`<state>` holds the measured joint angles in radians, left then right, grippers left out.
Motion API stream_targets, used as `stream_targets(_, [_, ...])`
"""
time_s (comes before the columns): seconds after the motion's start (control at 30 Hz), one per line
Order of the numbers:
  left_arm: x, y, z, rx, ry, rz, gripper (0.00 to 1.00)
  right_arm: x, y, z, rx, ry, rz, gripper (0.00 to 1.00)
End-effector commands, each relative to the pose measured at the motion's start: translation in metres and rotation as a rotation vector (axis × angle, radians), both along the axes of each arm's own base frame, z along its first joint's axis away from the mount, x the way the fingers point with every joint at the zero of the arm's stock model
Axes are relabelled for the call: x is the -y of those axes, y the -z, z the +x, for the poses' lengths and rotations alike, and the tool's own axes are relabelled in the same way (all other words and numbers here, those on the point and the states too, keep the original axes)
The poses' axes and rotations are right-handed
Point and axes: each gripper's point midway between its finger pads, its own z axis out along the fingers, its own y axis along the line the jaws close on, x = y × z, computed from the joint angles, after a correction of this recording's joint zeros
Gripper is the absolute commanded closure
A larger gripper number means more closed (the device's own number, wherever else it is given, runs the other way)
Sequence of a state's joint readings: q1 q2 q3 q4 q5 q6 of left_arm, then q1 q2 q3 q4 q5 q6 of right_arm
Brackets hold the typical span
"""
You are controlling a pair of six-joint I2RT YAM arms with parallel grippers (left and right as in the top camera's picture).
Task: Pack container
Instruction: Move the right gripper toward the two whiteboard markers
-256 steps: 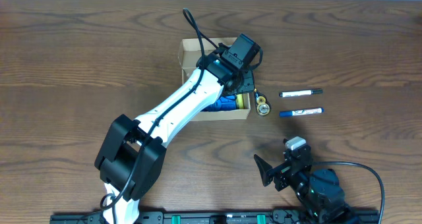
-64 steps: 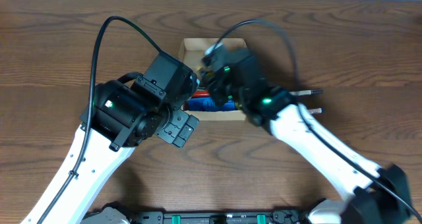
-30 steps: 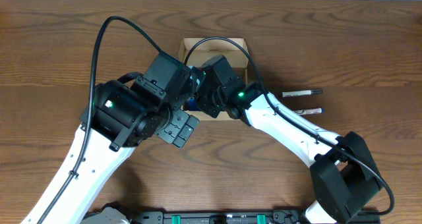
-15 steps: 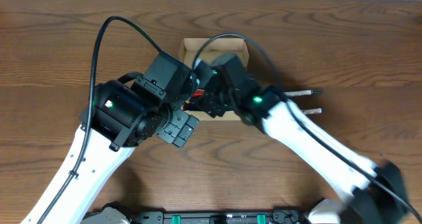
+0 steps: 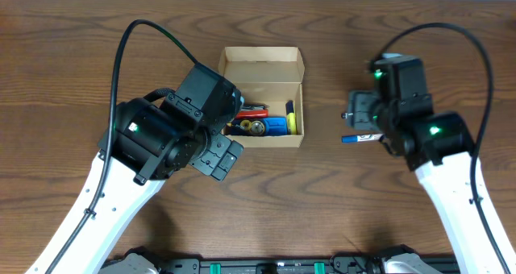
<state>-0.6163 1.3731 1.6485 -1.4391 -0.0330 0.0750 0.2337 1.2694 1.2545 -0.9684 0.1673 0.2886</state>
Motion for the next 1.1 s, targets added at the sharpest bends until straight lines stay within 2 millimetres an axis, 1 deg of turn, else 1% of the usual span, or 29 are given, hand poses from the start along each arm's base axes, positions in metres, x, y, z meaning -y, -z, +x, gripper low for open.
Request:
stream_targets(0.0, [-0.001, -0.003, -0.001, 0.005, -0.011, -0.008, 0.05, 0.033, 0.026, -0.004, -0.085, 0.313, 0.081, 0.26])
stream_targets(0.1, [-0.001, -0.003, -0.001, 0.005, -0.011, -0.008, 0.05, 0.052, 0.050, -0.012, -0.186, 0.481, 0.108, 0.26])
stream_targets(0.2, [-0.001, -0.003, -0.001, 0.005, -0.011, -0.008, 0.05, 0.056, 0.074, -0.015, -0.281, 0.577, 0.141, 0.26])
stream_targets(0.27, [-0.001, -0.003, -0.001, 0.004, -0.011, -0.008, 0.05, 0.055, 0.090, -0.015, -0.333, 0.639, 0.173, 0.26])
stream_targets(0.43, [-0.001, -0.003, -0.001, 0.005, -0.011, -0.008, 0.05, 0.044, 0.132, -0.018, -0.441, 0.840, 0.293, 0.20])
stream_targets(0.53, [-0.001, -0.003, -0.001, 0.004, -0.011, -0.008, 0.05, 0.036, 0.152, -0.019, -0.451, 0.868, 0.350, 0.20])
stream_targets(0.67, [-0.001, -0.003, -0.001, 0.005, -0.011, -0.008, 0.05, 0.037, 0.176, -0.028, -0.448, 0.946, 0.374, 0.23])
stream_targets(0.8, [-0.001, -0.003, -0.001, 0.004, -0.011, -0.008, 0.05, 0.037, 0.193, -0.033, -0.435, 0.975, 0.393, 0.26])
stream_targets(1.07, [-0.001, -0.003, -0.001, 0.005, -0.011, -0.008, 0.05, 0.042, 0.201, -0.040, -0.435, 0.981, 0.363, 0.28])
